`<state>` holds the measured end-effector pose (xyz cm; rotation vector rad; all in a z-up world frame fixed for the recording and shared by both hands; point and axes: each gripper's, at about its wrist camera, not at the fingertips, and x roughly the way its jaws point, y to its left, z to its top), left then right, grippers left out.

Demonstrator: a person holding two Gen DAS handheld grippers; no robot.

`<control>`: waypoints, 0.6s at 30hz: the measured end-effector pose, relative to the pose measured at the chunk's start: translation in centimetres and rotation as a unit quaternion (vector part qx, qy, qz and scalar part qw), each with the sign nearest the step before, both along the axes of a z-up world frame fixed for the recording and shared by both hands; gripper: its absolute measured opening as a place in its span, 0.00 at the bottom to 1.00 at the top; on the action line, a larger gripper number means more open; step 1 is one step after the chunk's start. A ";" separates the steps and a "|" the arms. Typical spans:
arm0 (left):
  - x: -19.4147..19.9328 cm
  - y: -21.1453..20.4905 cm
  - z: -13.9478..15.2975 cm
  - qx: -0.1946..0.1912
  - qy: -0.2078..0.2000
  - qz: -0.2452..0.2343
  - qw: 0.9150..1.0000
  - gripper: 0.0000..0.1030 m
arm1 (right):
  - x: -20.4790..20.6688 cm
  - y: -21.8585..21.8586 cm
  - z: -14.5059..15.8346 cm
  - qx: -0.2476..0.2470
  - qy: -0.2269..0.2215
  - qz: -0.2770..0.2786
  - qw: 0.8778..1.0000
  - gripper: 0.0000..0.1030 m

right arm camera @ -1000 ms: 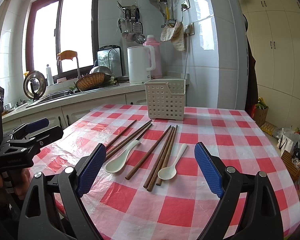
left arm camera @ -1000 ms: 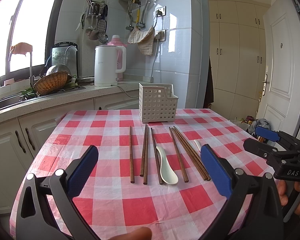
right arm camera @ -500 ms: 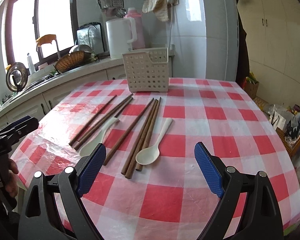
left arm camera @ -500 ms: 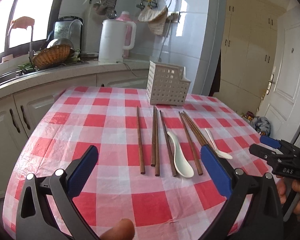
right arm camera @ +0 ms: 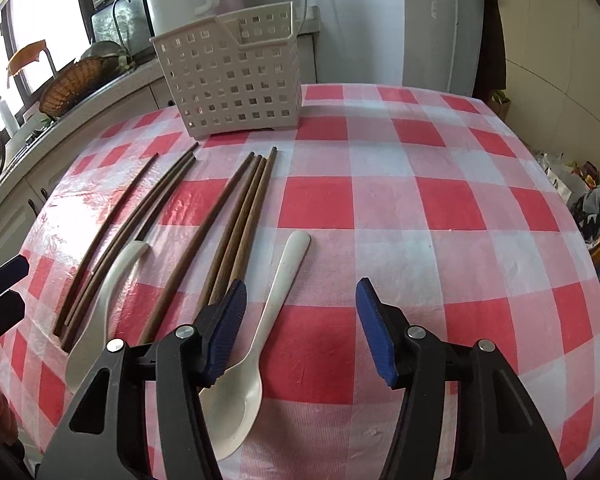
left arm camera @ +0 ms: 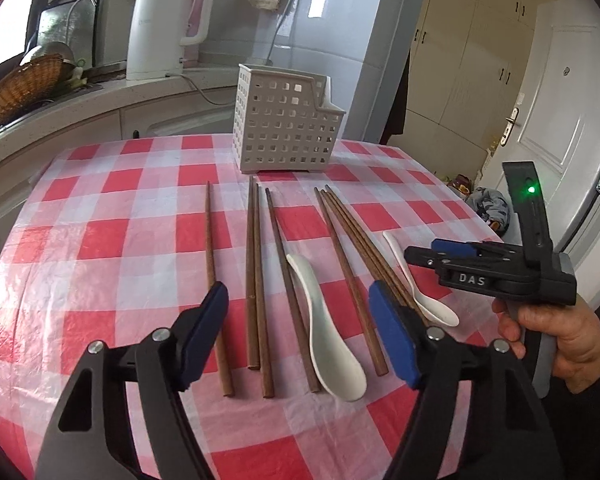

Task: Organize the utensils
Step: 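Lower the left tool and close it on the white spoon handle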

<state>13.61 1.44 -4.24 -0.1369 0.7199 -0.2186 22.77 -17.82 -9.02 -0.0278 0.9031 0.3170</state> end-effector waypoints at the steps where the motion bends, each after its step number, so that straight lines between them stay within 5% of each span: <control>1: 0.5 -0.1 -0.2 -0.002 0.005 -0.004 1.000 0.62 | 0.3 0.2 -0.3 -0.003 0.007 0.001 1.000 0.44; 6: 3.0 -1.2 -1.2 -0.009 0.035 -0.030 0.999 0.40 | 1.2 0.9 -0.8 -0.027 0.010 0.006 1.000 0.36; 13: 6.1 -1.9 -3.1 -0.020 0.088 -0.033 0.995 0.30 | 1.1 2.0 -0.8 -0.055 -0.001 0.023 0.998 0.19; 18: 7.2 -2.2 -4.1 -0.019 0.107 -0.034 0.993 0.23 | 1.2 2.1 -0.8 -0.048 0.000 0.039 0.998 0.17</control>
